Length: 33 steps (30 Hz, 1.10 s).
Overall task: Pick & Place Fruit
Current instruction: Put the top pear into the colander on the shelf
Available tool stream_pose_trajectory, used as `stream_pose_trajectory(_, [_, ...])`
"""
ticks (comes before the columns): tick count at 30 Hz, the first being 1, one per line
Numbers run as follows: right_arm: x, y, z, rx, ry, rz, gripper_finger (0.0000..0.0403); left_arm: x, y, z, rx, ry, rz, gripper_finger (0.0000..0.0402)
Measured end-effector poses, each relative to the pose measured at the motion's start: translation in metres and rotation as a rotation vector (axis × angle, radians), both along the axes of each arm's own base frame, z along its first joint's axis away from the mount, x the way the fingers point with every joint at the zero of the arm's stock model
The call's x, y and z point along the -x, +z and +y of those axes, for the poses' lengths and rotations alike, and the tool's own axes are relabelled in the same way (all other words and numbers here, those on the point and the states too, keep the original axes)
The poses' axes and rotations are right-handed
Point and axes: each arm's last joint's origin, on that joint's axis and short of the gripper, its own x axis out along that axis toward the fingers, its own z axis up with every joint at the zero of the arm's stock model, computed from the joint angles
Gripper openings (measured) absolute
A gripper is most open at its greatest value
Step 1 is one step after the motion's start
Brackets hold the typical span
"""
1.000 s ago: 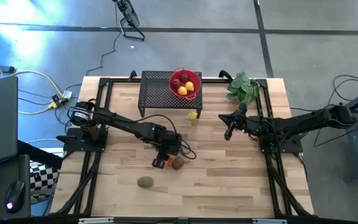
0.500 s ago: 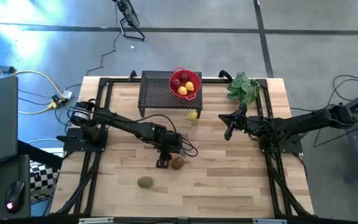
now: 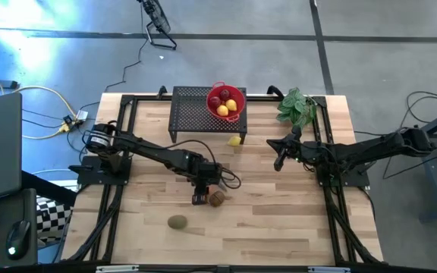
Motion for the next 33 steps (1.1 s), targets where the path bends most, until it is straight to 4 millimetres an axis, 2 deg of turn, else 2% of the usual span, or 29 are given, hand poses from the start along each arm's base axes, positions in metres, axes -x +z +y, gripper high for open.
stream_pose_trajectory(33, [-0.0001,-0.0013,0.0008,0.003,0.035,0.020,0.0003,0.0004,-0.0002,0.0001,0.019,0.047,0.011,0.0136])
